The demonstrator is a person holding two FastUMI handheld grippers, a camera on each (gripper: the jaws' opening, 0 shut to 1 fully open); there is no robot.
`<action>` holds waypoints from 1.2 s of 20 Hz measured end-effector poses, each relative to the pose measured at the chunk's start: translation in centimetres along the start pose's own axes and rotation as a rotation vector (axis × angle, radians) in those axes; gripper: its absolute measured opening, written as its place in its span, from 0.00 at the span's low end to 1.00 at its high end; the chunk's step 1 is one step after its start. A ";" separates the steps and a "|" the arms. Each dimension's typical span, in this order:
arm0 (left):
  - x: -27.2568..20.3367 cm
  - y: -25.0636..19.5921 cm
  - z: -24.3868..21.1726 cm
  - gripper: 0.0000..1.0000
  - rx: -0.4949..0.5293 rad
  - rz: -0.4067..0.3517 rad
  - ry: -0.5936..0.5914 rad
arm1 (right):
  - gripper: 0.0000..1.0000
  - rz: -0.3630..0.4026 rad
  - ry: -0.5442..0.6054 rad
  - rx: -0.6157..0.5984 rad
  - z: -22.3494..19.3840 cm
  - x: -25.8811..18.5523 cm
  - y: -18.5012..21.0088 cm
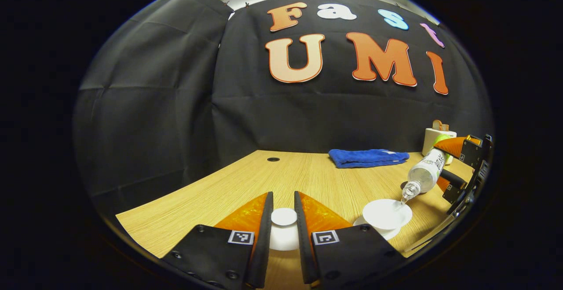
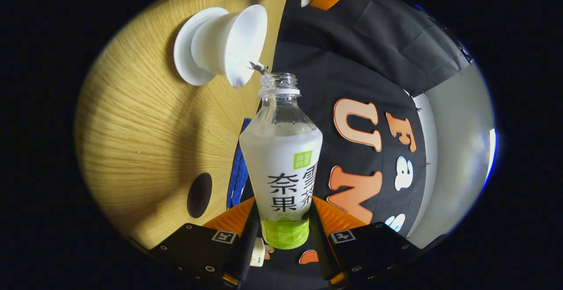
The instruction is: Open the teacup lid with one hand, grasp the water bottle and pour water into the teacup with the other hand; after pouring, place the water bottle on the coaster and then close the teacup lid.
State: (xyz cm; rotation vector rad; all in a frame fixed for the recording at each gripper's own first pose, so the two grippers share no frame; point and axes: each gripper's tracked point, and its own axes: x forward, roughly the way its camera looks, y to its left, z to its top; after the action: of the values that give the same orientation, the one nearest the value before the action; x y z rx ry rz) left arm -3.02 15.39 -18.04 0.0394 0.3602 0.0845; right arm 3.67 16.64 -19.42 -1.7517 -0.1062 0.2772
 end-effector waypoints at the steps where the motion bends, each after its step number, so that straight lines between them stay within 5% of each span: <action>1: 0.0 0.0 -0.1 0.34 -0.002 -0.001 0.000 | 0.62 -0.010 -0.004 -0.013 0.0 -0.1 0.1; 24: -0.5 1.0 1.1 0.34 -0.004 -0.006 -0.015 | 0.62 -0.184 -0.074 -0.288 0.9 -1.5 1.2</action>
State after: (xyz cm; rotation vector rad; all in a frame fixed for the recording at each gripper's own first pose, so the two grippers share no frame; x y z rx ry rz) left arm -3.21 16.35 -16.75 0.0351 0.3455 0.0793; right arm 1.90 16.96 -20.54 -2.0016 -0.3751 0.1989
